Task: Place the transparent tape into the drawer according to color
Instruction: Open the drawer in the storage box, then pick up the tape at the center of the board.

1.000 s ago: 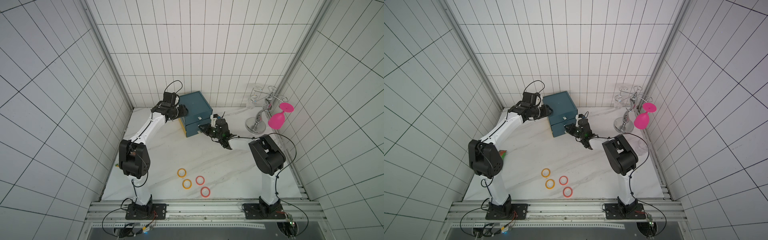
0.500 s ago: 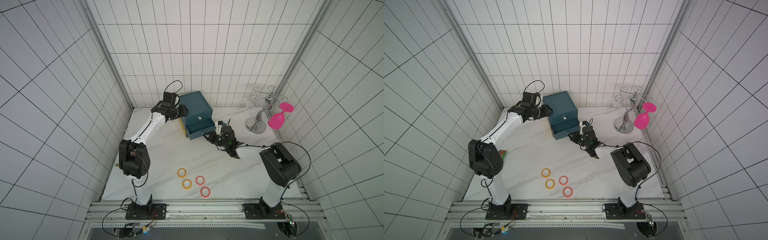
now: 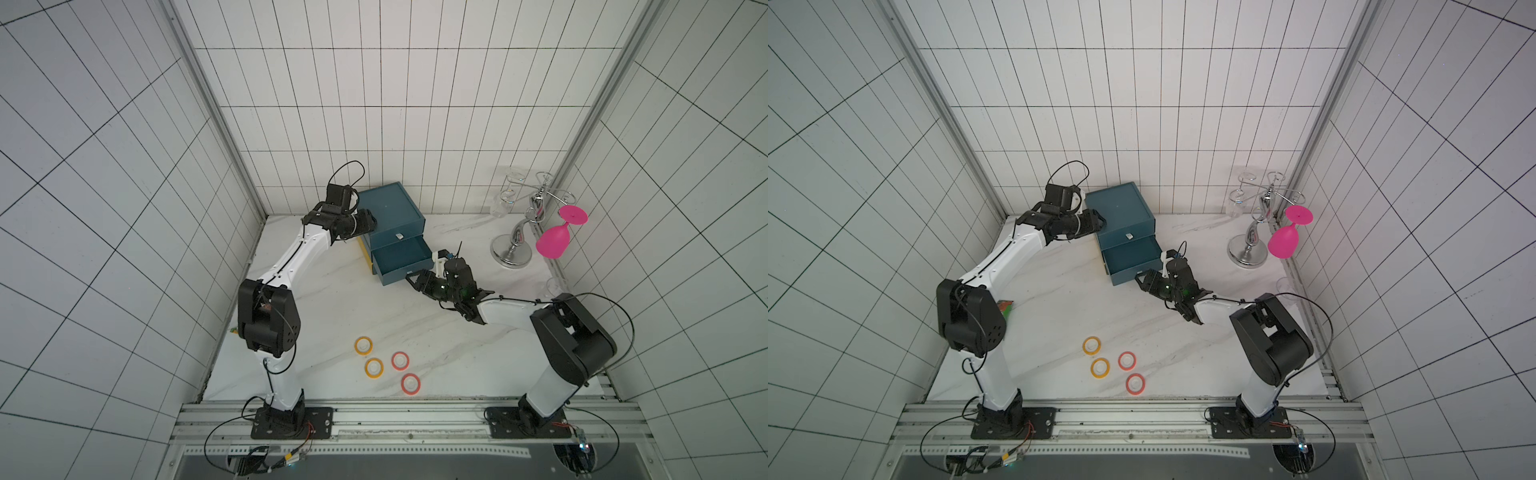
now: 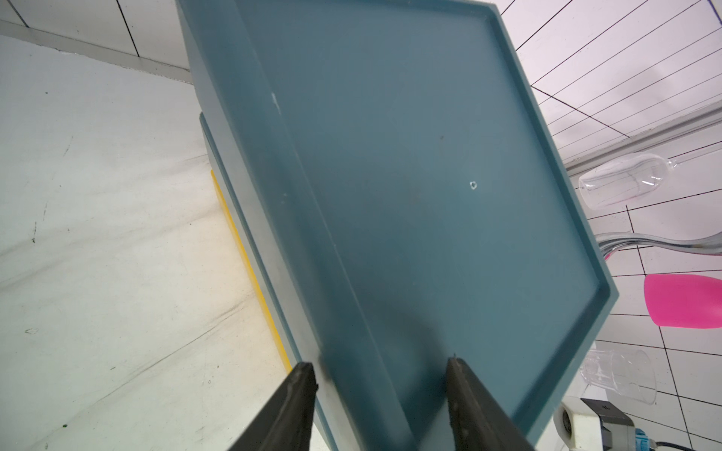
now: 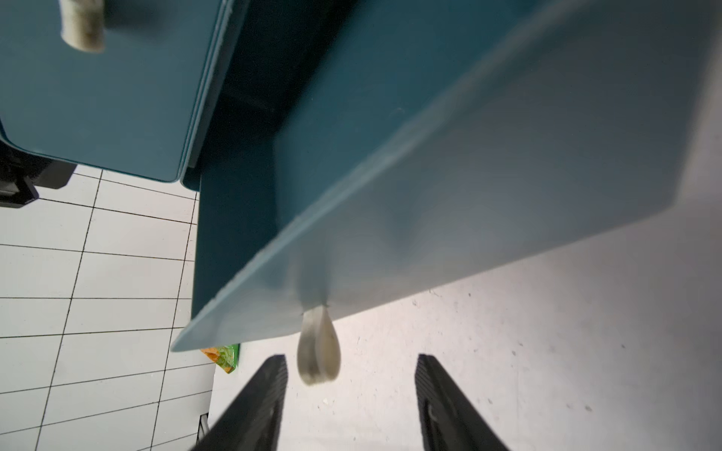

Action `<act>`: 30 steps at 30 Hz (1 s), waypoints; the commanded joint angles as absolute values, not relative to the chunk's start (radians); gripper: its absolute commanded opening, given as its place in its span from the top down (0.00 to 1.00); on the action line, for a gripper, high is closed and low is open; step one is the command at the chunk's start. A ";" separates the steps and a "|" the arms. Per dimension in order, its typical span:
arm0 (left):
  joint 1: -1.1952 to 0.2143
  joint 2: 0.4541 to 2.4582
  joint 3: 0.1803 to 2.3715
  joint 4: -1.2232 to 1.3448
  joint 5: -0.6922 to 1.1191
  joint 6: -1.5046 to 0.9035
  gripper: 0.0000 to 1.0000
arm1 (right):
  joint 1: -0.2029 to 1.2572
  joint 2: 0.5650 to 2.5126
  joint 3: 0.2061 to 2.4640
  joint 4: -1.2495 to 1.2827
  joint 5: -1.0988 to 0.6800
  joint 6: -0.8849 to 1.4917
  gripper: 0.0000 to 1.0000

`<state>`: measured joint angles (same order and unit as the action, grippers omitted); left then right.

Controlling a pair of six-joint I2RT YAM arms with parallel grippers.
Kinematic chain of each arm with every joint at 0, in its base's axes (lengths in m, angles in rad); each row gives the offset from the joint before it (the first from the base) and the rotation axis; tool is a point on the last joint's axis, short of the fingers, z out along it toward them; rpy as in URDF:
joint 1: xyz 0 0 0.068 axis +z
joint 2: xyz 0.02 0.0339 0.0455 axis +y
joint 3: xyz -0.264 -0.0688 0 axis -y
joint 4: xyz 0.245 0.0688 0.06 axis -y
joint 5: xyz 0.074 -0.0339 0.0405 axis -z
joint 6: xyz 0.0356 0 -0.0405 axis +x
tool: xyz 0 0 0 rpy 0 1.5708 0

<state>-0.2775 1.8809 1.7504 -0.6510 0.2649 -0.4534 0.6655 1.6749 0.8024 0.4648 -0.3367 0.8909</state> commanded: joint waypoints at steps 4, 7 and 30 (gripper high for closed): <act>-0.259 1.823 1.711 -0.631 0.337 -0.481 0.32 | 0.684 1.579 0.802 0.161 -0.418 0.696 0.26; -0.251 1.770 1.651 -0.586 0.360 -0.503 0.25 | 0.707 1.544 0.825 -0.007 -0.437 0.590 0.23; -0.157 1.456 1.164 -0.489 0.431 -0.546 0.07 | 1.166 1.481 0.913 -0.640 -0.078 0.287 0.33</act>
<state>-0.1631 1.4822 1.1744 -0.5064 0.4183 -0.5529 1.1236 1.4715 0.8639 -0.5629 -0.1616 0.3092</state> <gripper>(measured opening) 0.931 0.671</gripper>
